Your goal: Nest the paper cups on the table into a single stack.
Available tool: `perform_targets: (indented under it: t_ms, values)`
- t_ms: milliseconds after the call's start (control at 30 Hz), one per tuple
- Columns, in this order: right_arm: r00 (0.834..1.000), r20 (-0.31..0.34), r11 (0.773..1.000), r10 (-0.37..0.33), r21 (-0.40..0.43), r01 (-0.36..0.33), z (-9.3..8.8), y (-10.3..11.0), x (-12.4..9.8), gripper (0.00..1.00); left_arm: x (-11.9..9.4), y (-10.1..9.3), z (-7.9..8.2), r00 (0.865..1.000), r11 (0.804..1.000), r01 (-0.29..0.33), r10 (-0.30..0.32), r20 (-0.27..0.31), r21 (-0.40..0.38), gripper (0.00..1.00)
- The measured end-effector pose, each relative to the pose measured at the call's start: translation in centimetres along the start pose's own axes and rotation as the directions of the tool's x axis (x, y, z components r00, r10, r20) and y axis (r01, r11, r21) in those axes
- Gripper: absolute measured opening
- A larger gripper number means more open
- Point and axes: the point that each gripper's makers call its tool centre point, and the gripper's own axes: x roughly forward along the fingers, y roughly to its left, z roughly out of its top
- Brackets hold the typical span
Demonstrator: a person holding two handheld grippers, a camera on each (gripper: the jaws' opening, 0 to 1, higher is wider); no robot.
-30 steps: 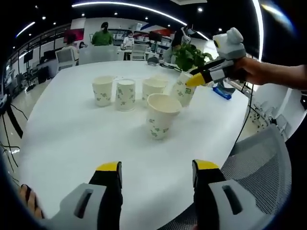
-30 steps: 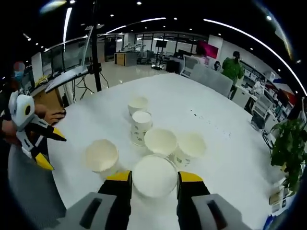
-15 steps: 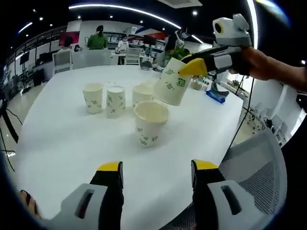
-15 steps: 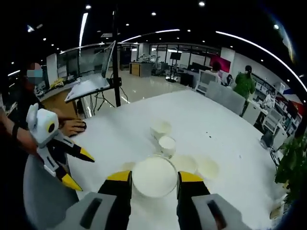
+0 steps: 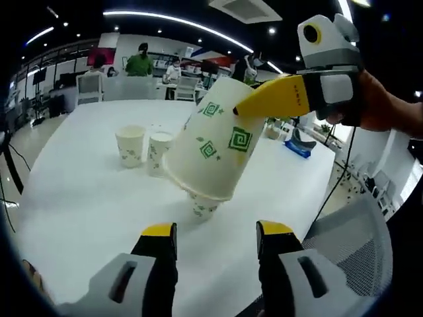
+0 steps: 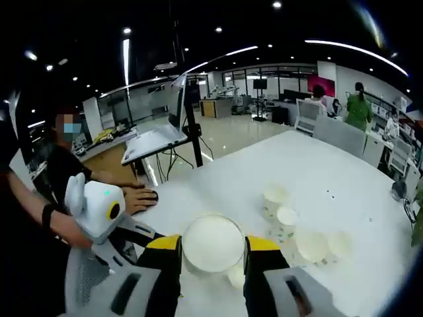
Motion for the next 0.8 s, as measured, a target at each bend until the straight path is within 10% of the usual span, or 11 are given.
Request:
perform_targets:
  t_ms: [800]
  values:
    - [0.984, 0.019, 0.983, 0.178, 0.036, -0.178, -0.1, 2.1, 1.1, 0.37, -0.9, 0.1, 0.9, 0.995, 0.999, 0.046, -0.044, 0.086, -0.010, 0.06]
